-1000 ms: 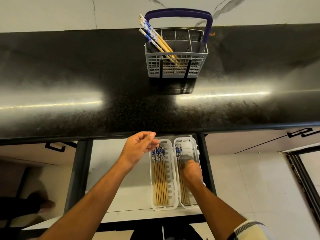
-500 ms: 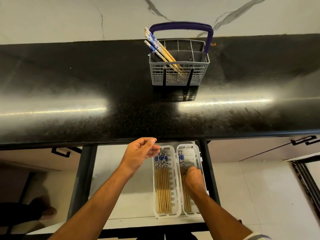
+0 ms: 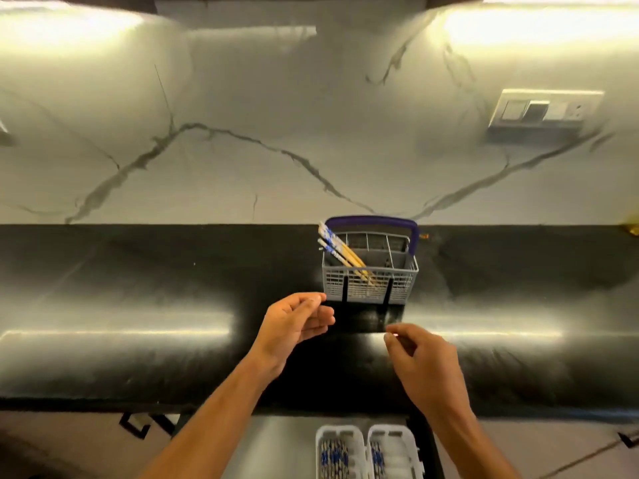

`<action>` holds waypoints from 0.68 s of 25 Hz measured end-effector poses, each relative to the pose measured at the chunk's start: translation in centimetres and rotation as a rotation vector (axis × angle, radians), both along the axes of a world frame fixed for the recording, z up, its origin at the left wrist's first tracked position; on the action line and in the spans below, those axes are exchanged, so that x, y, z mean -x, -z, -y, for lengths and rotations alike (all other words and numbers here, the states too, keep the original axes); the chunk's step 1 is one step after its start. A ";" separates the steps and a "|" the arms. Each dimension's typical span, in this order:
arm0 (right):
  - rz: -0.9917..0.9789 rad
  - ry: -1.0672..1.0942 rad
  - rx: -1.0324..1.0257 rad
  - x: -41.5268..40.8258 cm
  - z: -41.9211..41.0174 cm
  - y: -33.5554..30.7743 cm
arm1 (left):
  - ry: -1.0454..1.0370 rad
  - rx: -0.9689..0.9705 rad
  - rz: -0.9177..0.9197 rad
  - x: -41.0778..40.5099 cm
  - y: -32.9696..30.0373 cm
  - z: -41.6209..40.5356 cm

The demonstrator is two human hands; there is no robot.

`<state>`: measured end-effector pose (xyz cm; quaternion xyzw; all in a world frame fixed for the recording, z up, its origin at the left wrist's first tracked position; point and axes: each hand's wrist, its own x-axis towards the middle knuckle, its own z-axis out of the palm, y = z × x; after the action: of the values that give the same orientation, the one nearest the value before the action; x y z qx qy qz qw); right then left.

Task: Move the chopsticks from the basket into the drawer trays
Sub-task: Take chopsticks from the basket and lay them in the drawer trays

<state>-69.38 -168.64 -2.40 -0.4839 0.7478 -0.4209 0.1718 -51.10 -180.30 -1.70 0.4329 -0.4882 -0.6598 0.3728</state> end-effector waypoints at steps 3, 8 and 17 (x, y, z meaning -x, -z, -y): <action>-0.032 0.011 0.106 0.2 2.9 -3.9 | -0.110 0.111 0.109 1.3 -3.4 3.9; -0.009 -0.017 0.106 0.1 5.8 -7.0 | -0.251 0.253 0.471 3.4 -4.6 12.0; -0.025 -0.130 0.051 0.8 10.3 -7.7 | -0.109 0.287 0.772 7.4 -4.3 16.6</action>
<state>-70.20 -178.95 5.31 -0.5410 0.7059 -0.4215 0.1771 -58.46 -196.85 2.55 0.6173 -0.6556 -0.3534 0.2534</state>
